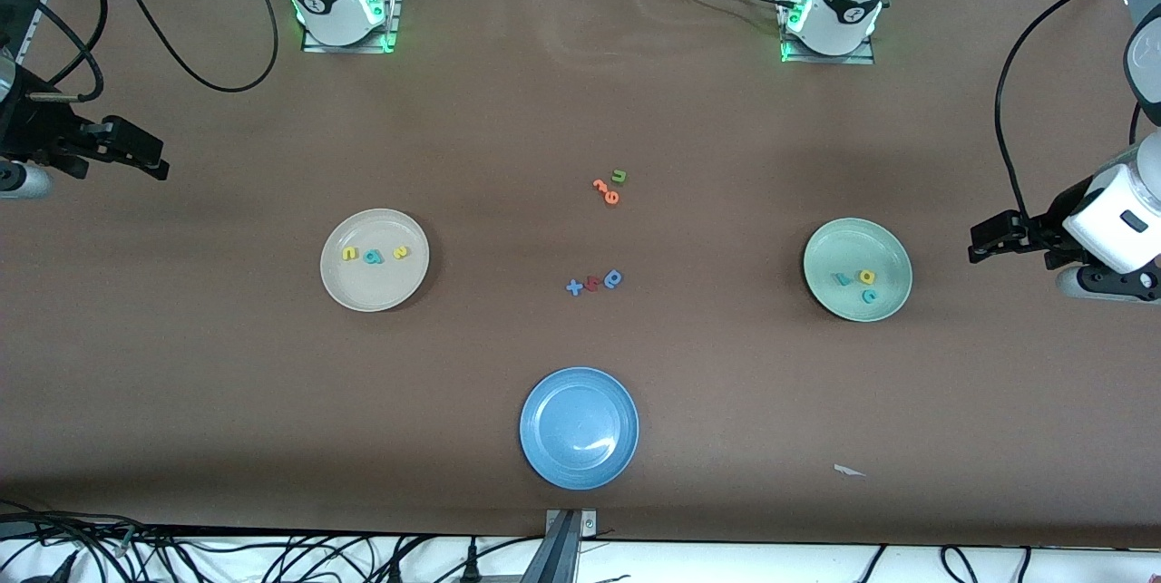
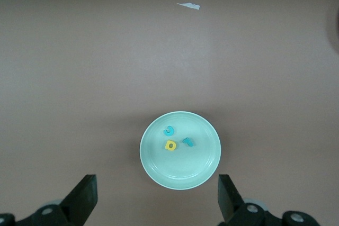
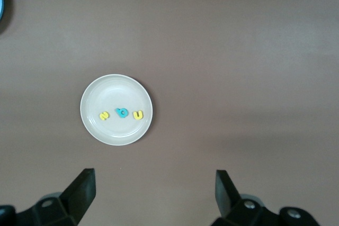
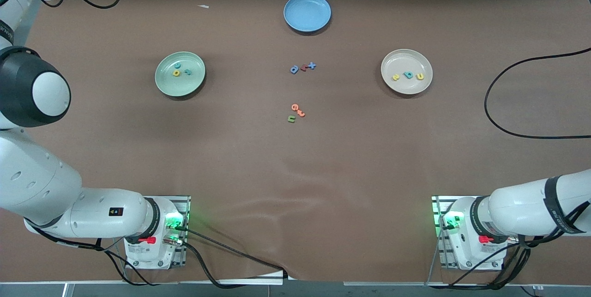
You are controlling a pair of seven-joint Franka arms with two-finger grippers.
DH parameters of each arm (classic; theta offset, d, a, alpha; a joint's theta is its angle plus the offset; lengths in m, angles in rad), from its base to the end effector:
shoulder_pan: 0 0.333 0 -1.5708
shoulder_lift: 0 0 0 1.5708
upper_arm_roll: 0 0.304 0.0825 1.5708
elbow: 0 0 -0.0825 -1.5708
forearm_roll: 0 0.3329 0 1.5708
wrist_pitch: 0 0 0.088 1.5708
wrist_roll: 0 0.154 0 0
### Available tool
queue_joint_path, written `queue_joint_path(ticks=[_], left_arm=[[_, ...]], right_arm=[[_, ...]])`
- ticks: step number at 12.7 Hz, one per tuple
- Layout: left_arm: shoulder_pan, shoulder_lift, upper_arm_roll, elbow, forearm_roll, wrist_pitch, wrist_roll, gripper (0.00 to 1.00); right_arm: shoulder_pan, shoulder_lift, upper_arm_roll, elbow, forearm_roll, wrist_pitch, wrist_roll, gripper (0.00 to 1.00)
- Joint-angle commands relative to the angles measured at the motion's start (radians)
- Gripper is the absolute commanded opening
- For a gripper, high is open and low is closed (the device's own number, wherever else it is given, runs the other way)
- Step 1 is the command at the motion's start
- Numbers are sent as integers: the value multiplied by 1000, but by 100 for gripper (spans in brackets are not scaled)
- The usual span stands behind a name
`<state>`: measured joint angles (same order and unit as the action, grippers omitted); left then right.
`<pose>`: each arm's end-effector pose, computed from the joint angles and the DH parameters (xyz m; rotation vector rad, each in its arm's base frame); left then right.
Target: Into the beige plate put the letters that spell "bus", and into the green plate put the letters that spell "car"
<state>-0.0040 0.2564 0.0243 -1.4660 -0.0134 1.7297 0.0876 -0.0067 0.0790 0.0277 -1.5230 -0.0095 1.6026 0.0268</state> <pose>0.5875 0.0087 0.4841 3.1332 -0.1035 0.0121 0.5296 0.0092 0.5477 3.1343 -0.0088 0.0013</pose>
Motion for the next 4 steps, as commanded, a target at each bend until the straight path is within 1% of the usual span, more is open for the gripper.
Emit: queue_joint_path(ticks=[1, 4], left_arm=[[-4, -13, 5, 3, -13, -15, 18, 100], [-4, -13, 2, 4, -13, -13, 18, 100]], right_arm=[[-6, -5, 11, 1, -10, 10, 12, 100], [-6, -4, 11, -6, -4, 11, 12, 100]])
